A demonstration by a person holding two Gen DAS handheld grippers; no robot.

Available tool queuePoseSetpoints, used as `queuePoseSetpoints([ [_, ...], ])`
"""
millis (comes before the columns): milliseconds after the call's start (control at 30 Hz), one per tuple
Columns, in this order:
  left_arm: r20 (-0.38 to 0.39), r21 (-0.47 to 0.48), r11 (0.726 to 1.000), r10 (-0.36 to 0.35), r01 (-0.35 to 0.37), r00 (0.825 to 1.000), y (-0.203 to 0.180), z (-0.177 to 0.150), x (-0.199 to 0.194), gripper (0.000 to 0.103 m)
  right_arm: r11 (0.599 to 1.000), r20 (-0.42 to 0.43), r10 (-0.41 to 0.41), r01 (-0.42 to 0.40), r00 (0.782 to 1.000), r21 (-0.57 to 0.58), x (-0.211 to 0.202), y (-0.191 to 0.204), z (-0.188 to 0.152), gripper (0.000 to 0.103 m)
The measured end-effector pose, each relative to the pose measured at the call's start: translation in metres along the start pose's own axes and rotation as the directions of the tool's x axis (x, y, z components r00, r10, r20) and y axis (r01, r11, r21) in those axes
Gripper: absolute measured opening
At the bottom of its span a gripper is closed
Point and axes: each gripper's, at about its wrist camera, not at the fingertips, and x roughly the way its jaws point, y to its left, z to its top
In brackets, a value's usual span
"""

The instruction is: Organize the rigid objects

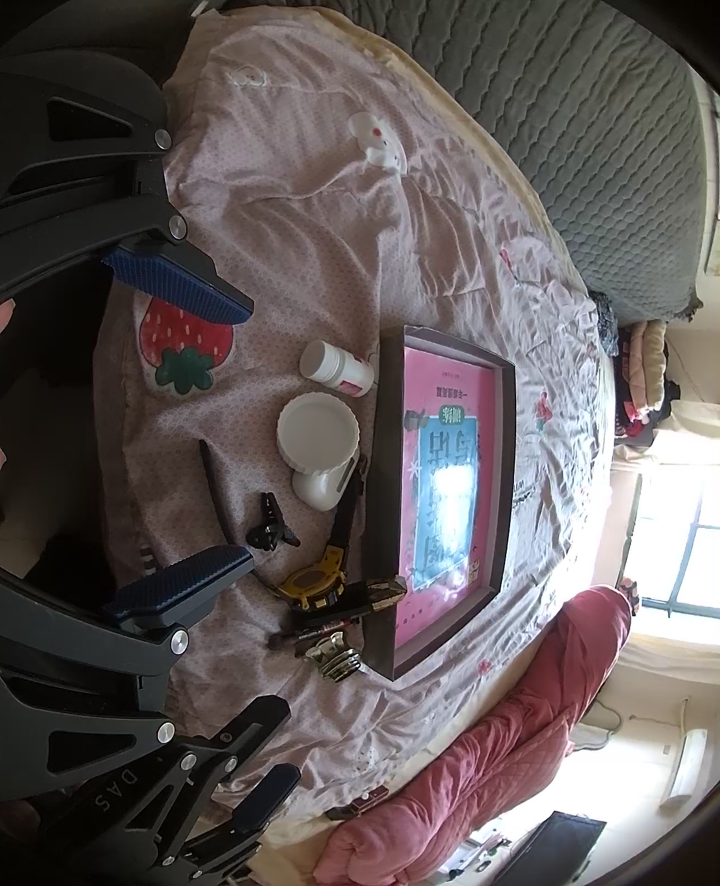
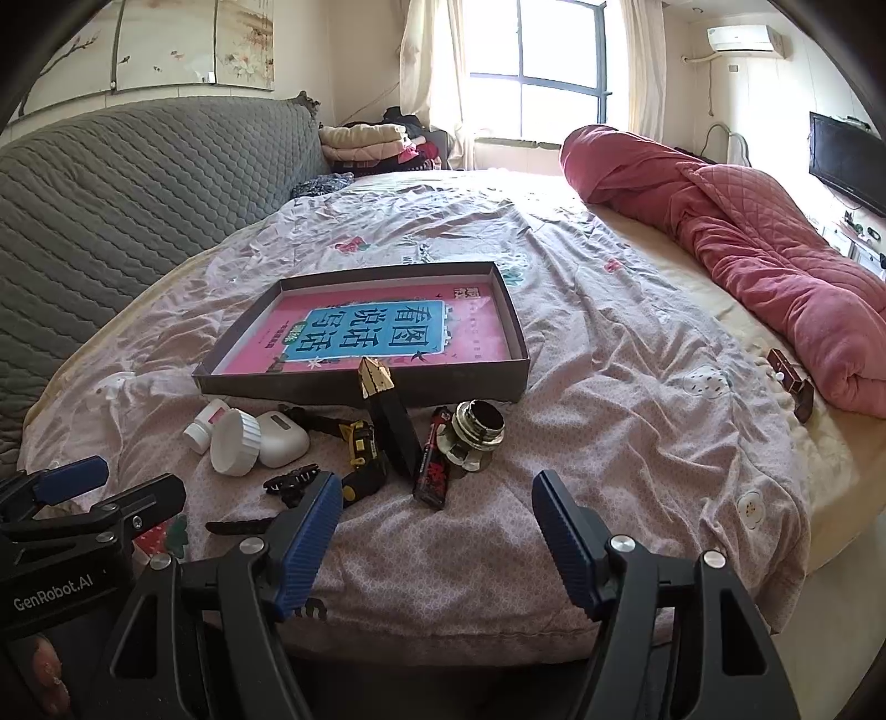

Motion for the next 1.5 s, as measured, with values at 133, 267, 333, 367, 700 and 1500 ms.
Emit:
queuePoseSetpoints([
  [133,-0.001,0.000,1.000,-0.001,0.001,1.000,0.000,-0.001,0.001,0.083,1.000,0.002,-0.003,0.003,1.000,0.000,0.001,0.001,-0.001,0.070],
  [267,0.004,0.001,1.000,-0.001,0.001,1.000,-0.001,-0.001,0.000,0.083,1.000,0.006,-0.004,0.004,1.000,0.000,0.000,0.000,-0.001,0.070],
  [333,0.004,0.005,1.000,0.000,0.000,1.000,-0.002,-0.001,0.001,0.083,1.000,0.006,-0.004,0.004,1.000,0.000,0.000,0.000,-0.001,0.070],
  [367,0.003,0.005,1.000,-0.001,0.001,1.000,-0.001,-0.002,0.001,0.083,1.000,0.007,-0.004,0.004,1.000,0.000,0.000,0.000,-0.001,0.070],
  [700,0.001,0.012,1.000,-0.002,0.002,1.000,-0.001,-0.001,0.001,0.083,1.000,0.009,-0.001,0.001,1.000,0.002,-0.001,-0.001,-0.001,0.070],
  [1500,-0.017,-0.011,1.000,-0.010,0.010,1.000,0.006,0.000,0.013,0.083,1.000,0.002,0.003,-0.003,1.000,0.006,0.002,0.000,-0.001,0.070],
])
